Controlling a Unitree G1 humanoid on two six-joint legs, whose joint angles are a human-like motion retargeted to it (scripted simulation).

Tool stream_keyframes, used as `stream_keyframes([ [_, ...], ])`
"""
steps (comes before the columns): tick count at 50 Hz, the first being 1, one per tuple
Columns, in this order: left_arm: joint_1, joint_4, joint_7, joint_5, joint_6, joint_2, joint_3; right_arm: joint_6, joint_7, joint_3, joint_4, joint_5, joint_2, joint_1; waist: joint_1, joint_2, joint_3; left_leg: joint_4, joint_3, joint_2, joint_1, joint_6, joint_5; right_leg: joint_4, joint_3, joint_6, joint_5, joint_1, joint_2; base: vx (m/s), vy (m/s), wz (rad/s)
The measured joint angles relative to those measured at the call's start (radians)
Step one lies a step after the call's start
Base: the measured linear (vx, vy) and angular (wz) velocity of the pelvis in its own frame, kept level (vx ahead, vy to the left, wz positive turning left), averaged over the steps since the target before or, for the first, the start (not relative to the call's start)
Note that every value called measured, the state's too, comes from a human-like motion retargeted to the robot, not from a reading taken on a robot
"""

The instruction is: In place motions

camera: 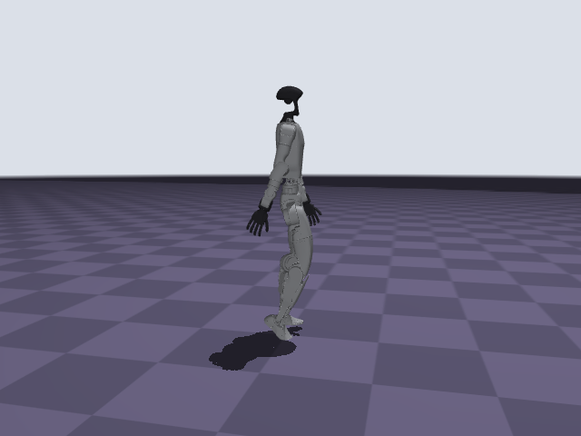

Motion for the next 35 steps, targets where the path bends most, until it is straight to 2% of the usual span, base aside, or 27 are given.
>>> stream_keyframes([
  [2, 0.115, 0.101, 0.005, 0.053, 0.033, 0.016, 0.042, -0.023, -0.012, 0.087, -0.004, -0.026, 0.014, -0.092, 0.023, -0.019, -0.031, 0.061, 0.027, -0.018, -0.012, -0.011, -0.003, -0.232, -0.075, 0.008, -0.247, 0.138, -0.019, 0.22, -0.13, -0.73],
  [3, 0.171, 0.155, 0.011, 0.071, 0.054, 0.030, 0.068, -0.032, -0.018, 0.141, -0.014, -0.046, 0.025, -0.141, 0.043, -0.026, -0.042, 0.109, 0.057, -0.016, -0.020, -0.019, 0.012, -0.311, -0.179, -0.042, -0.342, 0.189, -0.037, 0.13, -0.19, -1.28],
  [4, 0.219, 0.209, 0.018, 0.080, 0.079, 0.044, 0.097, -0.035, -0.012, 0.196, -0.036, -0.065, 0.040, -0.198, 0.062, -0.038, -0.046, 0.215, 0.107, 0.012, -0.049, -0.033, 0.062, -0.365, -0.208, -0.073, -0.373, 0.211, -0.057, 0.06, -0.22, -1.55],
  [5, 0.261, 0.263, 0.025, 0.084, 0.107, 0.057, 0.127, -0.035, 0.000, 0.252, -0.065, -0.083, 0.058, -0.259, 0.080, -0.053, -0.045, 0.351, 0.166, 0.052, -0.088, -0.051, 0.130, -0.408, -0.199, -0.095, -0.372, 0.217, -0.077, -0.13, -0.26, -1.00],
  [6, 0.274, 0.313, 0.041, 0.077, 0.130, 0.066, 0.158, -0.036, 0.031, 0.278, -0.114, -0.092, 0.072, -0.336, 0.080, -0.056, -0.020, 0.579, 0.175, 0.168, -0.189, -0.037, 0.218, -0.417, -0.156, -0.098, -0.364, 0.202, -0.075, -0.29, -0.32, -0.54],
  [7, 0.294, 0.346, 0.060, 0.062, 0.151, 0.075, 0.186, -0.041, 0.056, 0.299, -0.171, -0.100, 0.086, -0.406, 0.090, -0.052, 0.009, 0.780, 0.149, 0.261, -0.302, -0.012, 0.298, -0.426, -0.112, -0.105, -0.357, 0.189, -0.064, -0.43, -0.39, -0.31],
  [8, 0.328, 0.346, 0.083, 0.033, 0.168, 0.082, 0.207, -0.054, 0.070, 0.307, -0.241, -0.103, 0.099, -0.463, 0.120, -0.033, 0.043, 0.928, 0.052, 0.308, -0.437, 0.037, 0.359, -0.435, -0.068, -0.119, -0.352, 0.182, -0.033, -0.47, -0.40, -0.71],
  [9, 0.353, 0.346, 0.098, -0.003, 0.167, 0.085, 0.231, -0.066, 0.085, 0.324, -0.314, -0.101, 0.105, -0.525, 0.146, -0.021, 0.081, 1.078, 0.004, 0.366, -0.536, 0.050, 0.326, -0.444, -0.079, -0.137, -0.344, 0.178, -0.012, -0.52, -0.38, -1.00],
  [10, 0.374, 0.346, 0.109, -0.041, 0.156, 0.086, 0.259, -0.079, 0.101, 0.345, -0.387, -0.096, 0.108, -0.589, 0.169, -0.012, 0.119, 1.230, -0.021, 0.430, -0.617, 0.045, 0.247, -0.453, -0.116, -0.159, -0.336, 0.175, 0.006, -0.55, -0.37, -1.15],
  [11, 0.377, 0.346, 0.102, -0.060, 0.156, 0.080, 0.281, -0.093, 0.123, 0.346, -0.453, -0.107, 0.096, -0.651, 0.204, -0.010, 0.152, 1.338, -0.036, 0.490, -0.703, 0.054, 0.223, -0.469, -0.082, -0.186, -0.335, 0.176, 0.034, -0.50, -0.37, -1.20],
  [13, 0.382, 0.346, 0.098, -0.062, 0.166, 0.070, 0.333, -0.119, 0.138, 0.330, -0.574, -0.145, 0.081, -0.729, 0.271, -0.018, 0.199, 1.493, -0.048, 0.555, -0.848, 0.071, 0.170, -0.487, -0.060, -0.216, -0.329, 0.173, 0.042, -0.30, -0.27, -0.94],
  [15, 0.409, 0.346, 0.105, -0.040, 0.155, 0.067, 0.386, -0.149, 0.106, 0.321, -0.660, -0.159, 0.079, -0.750, 0.317, -0.050, 0.204, 1.579, -0.043, 0.530, -0.974, 0.075, 0.110, -0.482, -0.056, -0.235, -0.323, 0.149, 0.019, 0.14, -0.08, -0.31],
  [18, 0.474, 0.344, 0.082, -0.076, 0.124, 0.089, 0.348, -0.200, 0.024, 0.304, -0.696, -0.119, 0.087, -0.716, 0.402, -0.095, 0.143, 1.595, 0.025, 0.514, -1.025, 0.065, 0.046, -0.455, -0.046, -0.245, -0.309, 0.096, -0.030, 0.39, 0.02, -0.12],
  [20, 0.469, 0.346, 0.079, -0.089, 0.127, 0.096, 0.328, -0.222, 0.018, 0.301, -0.682, -0.090, 0.093, -0.721, 0.422, -0.102, 0.147, 1.586, 0.038, 0.507, -0.997, 0.066, 0.035, -0.447, -0.045, -0.246, -0.309, 0.102, -0.039, -0.01, -0.01, 0.07],
  [22, 0.415, 0.345, 0.077, -0.087, 0.134, 0.083, 0.333, -0.222, 0.058, 0.307, -0.659, -0.104, 0.107, -0.740, 0.385, -0.079, 0.172, 1.550, 0.009, 0.501, -0.932, 0.058, 0.042, -0.456, -0.052, -0.239, -0.313, 0.134, -0.021, -0.23, -0.01, 0.36],
  [25, 0.366, 0.328, 0.061, -0.076, 0.125, 0.075, 0.303, -0.214, 0.101, 0.325, -0.609, -0.129, 0.129, -0.690, 0.325, -0.057, 0.131, 1.419, -0.021, 0.461, -0.791, 0.037, 0.057, -0.469, -0.090, -0.212, -0.322, 0.159, -0.002, 0.11, 0.14, 0.59],
  [27, 0.347, 0.309, 0.042, -0.065, 0.115, 0.078, 0.256, -0.215, 0.093, 0.349, -0.557, -0.126, 0.139, -0.606, 0.268, -0.062, 0.070, 1.240, -0.018, 0.373, -0.661, 0.025, 0.073, -0.466, -0.126, -0.179, -0.331, 0.161, -0.015, 0.31, 0.23, 0.90],
  [30, 0.290, 0.294, 0.038, -0.049, 0.108, 0.084, 0.175, -0.213, 0.093, 0.371, -0.455, -0.147, 0.134, -0.449, 0.179, -0.084, -0.011, 0.844, -0.041, 0.157, -0.439, -0.022, 0.113, -0.443, -0.157, -0.131, -0.349, 0.162, -0.050, 0.26, 0.19, 0.77],
  [31, 0.256, 0.289, 0.044, -0.040, 0.110, 0.089, 0.150, -0.206, 0.094, 0.358, -0.412, -0.167, 0.126, -0.394, 0.158, -0.085, -0.024, 0.683, -0.067, 0.097, -0.357, -0.044, 0.147, -0.427, -0.171, -0.119, -0.356, 0.167, -0.053, 0.17, 0.15, 0.55],
  [32, 0.220, 0.282, 0.049, -0.032, 0.111, 0.094, 0.125, -0.197, 0.096, 0.341, -0.366, -0.184, 0.118, -0.343, 0.138, -0.084, -0.033, 0.523, -0.091, 0.041, -0.275, -0.064, 0.138, -0.406, -0.185, -0.109, -0.360, 0.171, -0.053, 0.11, 0.12, 0.49],
  [33, 0.176, 0.272, 0.056, -0.024, 0.113, 0.099, 0.098, -0.186, 0.096, 0.312, -0.315, -0.199, 0.109, -0.297, 0.124, -0.080, -0.033, 0.367, -0.108, -0.006, -0.190, -0.078, 0.043, -0.379, -0.199, -0.100, -0.360, 0.175, -0.047, 0.07, 0.11, 0.85],
  [35, 0.082, 0.242, 0.062, -0.019, 0.116, 0.099, 0.041, -0.157, 0.107, 0.235, -0.206, -0.214, 0.084, -0.212, 0.047, -0.069, -0.052, 0.153, 0.044, 0.001, -0.056, -0.022, -0.102, -0.297, -0.299, -0.074, -0.296, 0.166, -0.041, 0.02, 0.14, 1.58],
])
